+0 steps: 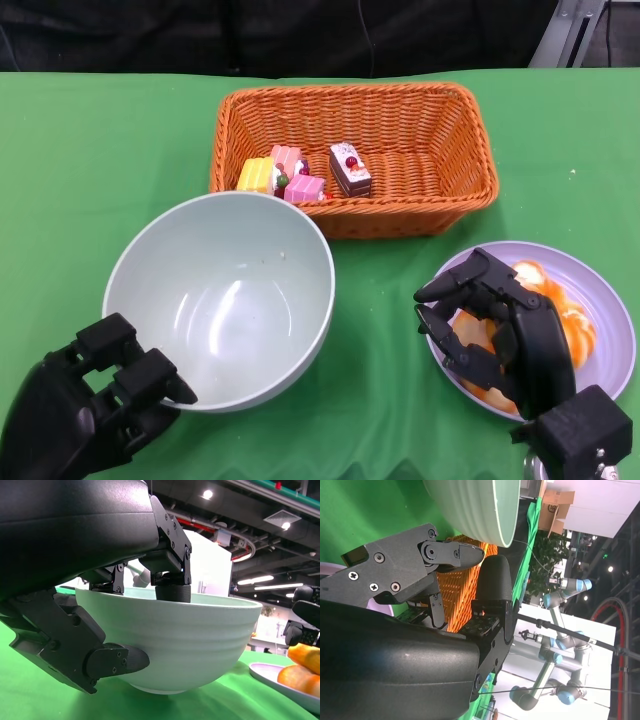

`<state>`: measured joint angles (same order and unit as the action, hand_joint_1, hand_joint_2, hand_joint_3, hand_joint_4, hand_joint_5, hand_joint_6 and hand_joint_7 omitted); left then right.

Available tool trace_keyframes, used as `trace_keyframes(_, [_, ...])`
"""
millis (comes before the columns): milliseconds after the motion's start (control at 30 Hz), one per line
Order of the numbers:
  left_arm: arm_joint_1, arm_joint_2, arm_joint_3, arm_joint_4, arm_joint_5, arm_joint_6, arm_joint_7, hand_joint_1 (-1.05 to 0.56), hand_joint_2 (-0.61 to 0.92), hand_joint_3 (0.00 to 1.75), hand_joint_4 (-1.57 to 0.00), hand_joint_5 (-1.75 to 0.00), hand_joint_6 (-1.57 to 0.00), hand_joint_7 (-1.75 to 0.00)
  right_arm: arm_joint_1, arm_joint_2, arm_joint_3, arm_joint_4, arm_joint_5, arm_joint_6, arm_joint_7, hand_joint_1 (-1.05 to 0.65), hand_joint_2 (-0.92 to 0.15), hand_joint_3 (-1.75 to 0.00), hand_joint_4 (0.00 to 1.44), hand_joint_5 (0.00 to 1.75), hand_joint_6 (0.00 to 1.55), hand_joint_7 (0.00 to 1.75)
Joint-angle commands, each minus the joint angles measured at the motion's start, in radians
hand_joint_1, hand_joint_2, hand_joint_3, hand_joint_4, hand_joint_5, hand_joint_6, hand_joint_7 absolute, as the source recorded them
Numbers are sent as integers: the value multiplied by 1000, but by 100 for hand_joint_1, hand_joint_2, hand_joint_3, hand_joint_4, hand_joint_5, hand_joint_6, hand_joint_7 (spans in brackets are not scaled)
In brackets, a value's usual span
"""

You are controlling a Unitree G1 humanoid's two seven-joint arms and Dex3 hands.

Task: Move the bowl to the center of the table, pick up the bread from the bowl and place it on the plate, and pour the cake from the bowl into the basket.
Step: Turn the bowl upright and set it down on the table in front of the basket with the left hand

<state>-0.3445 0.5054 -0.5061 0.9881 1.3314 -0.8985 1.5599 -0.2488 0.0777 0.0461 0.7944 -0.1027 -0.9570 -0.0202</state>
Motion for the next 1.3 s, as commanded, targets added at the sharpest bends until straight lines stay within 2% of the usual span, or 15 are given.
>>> trace_keyframes(33, [0, 11, -28, 23, -23, 17, 55, -4, 71, 73, -66, -157, -55, -158, 22, -12, -9, -21, 14, 15, 3, -16, -78, -43, 66, 148, 62, 126])
trace_keyframes(200, [-6, 7, -64, 49, -35, 32, 55, -1, 74, 66, -64, -160, -62, -147, 32, -10, -7, -37, 13, 24, 3, -15, -80, -41, 66, 148, 62, 125])
trace_keyframes(400, [-27, 2, -111, 87, -45, 45, 55, 0, 73, 62, -59, -166, -56, -158, 34, -10, -6, -40, 25, 25, 16, -15, -82, -38, 65, 148, 62, 125])
trace_keyframes(500, [-37, -2, -135, 104, -53, 47, 55, -2, 80, 50, -56, -170, -53, -161, 31, -10, -8, -36, 18, 19, 9, -15, -82, -36, 66, 148, 62, 125])
trace_keyframes(600, [-44, -3, -154, 117, -61, 47, 55, -2, 83, 44, -54, -174, -49, -166, 35, -9, -7, -44, 9, 26, 1, -16, -82, -36, 67, 147, 63, 125])
trace_keyframes(767, [-61, -12, -190, 153, -70, 54, 55, -1, 84, 41, -52, -175, -47, -165, 35, -7, -6, -44, 13, 28, 5, -16, -83, -35, 67, 147, 62, 126])
trace_keyframes(833, [-64, -11, -200, 159, -77, 50, 55, -2, 87, 37, -55, -164, -59, -137, 35, -8, -6, -45, 9, 30, 2, -16, -83, -35, 67, 147, 62, 126])
trace_keyframes(867, [-65, -10, -203, 156, -81, 46, 55, -4, 89, 32, -60, -149, -65, -118, 35, -8, -6, -45, 6, 31, -2, -16, -82, -35, 67, 147, 62, 126])
trace_keyframes(900, [-65, -8, -204, 154, -86, 42, 55, -8, 91, 23, -66, -126, -77, -87, 35, -8, -5, -45, 3, 31, -4, -16, -82, -35, 67, 147, 62, 126])
trace_keyframes(967, [-64, -5, -208, 149, -96, 34, 55, -16, 92, 14, -69, -105, -88, -50, 35, -9, -5, -46, -5, 32, -12, -17, -82, -35, 67, 147, 62, 127])
trace_keyframes(1033, [-60, 1, -201, 130, -100, 21, 55, -22, 92, 13, -64, -96, -88, -33, 33, -10, -4, -42, -7, 30, -13, -17, -82, -35, 67, 147, 62, 127])
trace_keyframes(1100, [-54, 6, -191, 109, -102, 6, 55, -29, 92, 14, -60, -78, -86, -14, 31, -12, -2, -41, -6, 30, -10, -18, -83, -34, 67, 148, 61, 127])
trace_keyframes(1133, [-48, 9, -178, 91, -103, -7, 55, -30, 92, 14, -59, -75, -86, -10, 30, -12, -3, -38, -3, 28, -9, -18, -83, -34, 67, 148, 61, 127])
trace_keyframes(1167, [-44, 10, -169, 79, -102, -15, 55, -38, 92, 18, -60, -57, -82, -5, 29, -12, -4, -36, -1, 28, -8, -18, -82, -34, 68, 148, 62, 127])
trace_keyframes(1300, [-29, 8, -133, 55, -114, -81, 55, -56, 92, 20, -59, -19, -69, 0, 30, -13, -4, -36, -8, 32, -15, -18, -83, -34, 68, 148, 62, 127])
